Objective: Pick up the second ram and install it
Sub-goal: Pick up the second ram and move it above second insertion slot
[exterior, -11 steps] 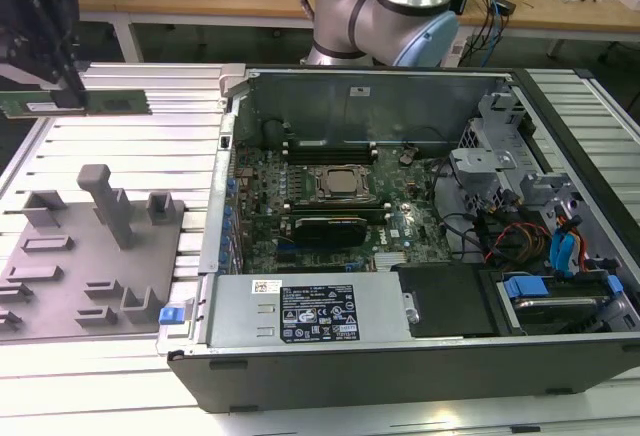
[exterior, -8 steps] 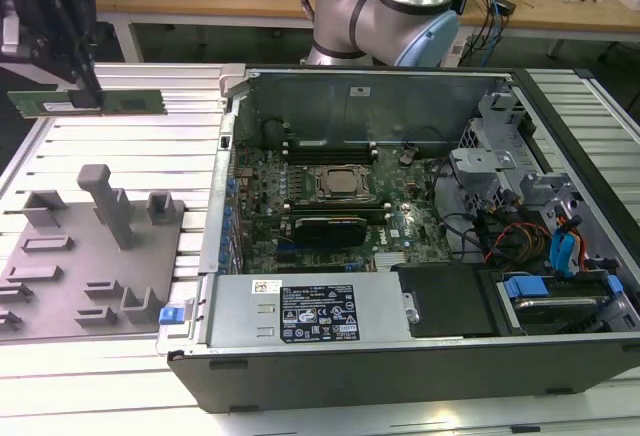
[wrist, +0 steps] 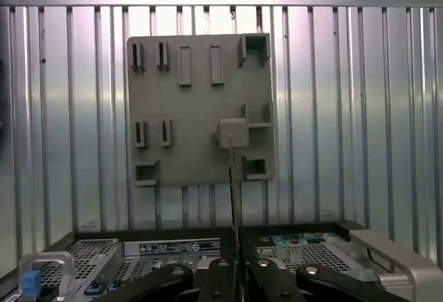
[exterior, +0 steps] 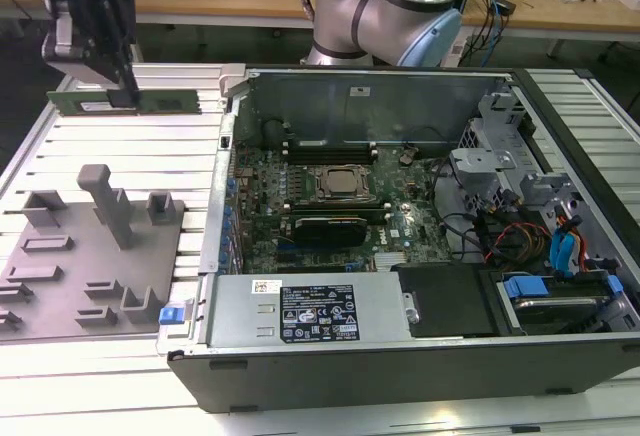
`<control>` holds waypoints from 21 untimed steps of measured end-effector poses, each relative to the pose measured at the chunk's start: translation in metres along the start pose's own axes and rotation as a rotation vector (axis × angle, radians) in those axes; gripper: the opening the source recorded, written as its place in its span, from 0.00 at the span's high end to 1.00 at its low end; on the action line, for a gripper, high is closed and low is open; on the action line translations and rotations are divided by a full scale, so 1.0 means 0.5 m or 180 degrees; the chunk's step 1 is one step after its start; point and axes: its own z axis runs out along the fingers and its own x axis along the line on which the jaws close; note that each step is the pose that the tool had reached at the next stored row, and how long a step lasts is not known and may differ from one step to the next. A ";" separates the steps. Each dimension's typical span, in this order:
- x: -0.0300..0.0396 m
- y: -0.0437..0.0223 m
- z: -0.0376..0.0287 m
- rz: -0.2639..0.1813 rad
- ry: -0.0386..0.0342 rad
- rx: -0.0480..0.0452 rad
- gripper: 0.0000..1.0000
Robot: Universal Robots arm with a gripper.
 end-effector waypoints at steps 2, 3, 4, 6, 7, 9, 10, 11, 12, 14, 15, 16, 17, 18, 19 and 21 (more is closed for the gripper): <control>-0.002 -0.025 0.000 0.0000 0.0002 -0.0001 0.86; -0.003 -0.037 -0.001 0.0000 0.0003 -0.0001 0.86; -0.004 -0.049 -0.001 0.0000 0.0004 -0.0001 0.86; -0.006 -0.075 -0.001 0.0000 0.0005 -0.0003 0.86; -0.007 -0.082 -0.001 0.0000 0.0005 -0.0003 0.86; -0.008 -0.096 -0.001 0.0000 0.0006 -0.0003 0.86; -0.008 -0.103 -0.001 0.0000 0.0006 -0.0003 0.86; -0.009 -0.116 -0.001 0.0000 0.0006 -0.0004 0.86; -0.010 -0.123 -0.001 0.0000 0.0007 -0.0004 0.86; -0.010 -0.136 -0.001 0.0000 0.0008 -0.0004 0.86; -0.011 -0.143 -0.001 0.0000 0.0008 -0.0004 0.86; -0.011 -0.152 -0.001 0.0000 0.0008 -0.0004 0.86; -0.012 -0.161 -0.001 0.0000 0.0008 -0.0004 0.86; -0.012 -0.169 -0.001 0.0000 0.0009 -0.0004 0.86; -0.013 -0.183 0.000 0.0000 0.0009 -0.0004 0.86; -0.014 -0.193 0.000 0.0000 0.0010 -0.0005 0.86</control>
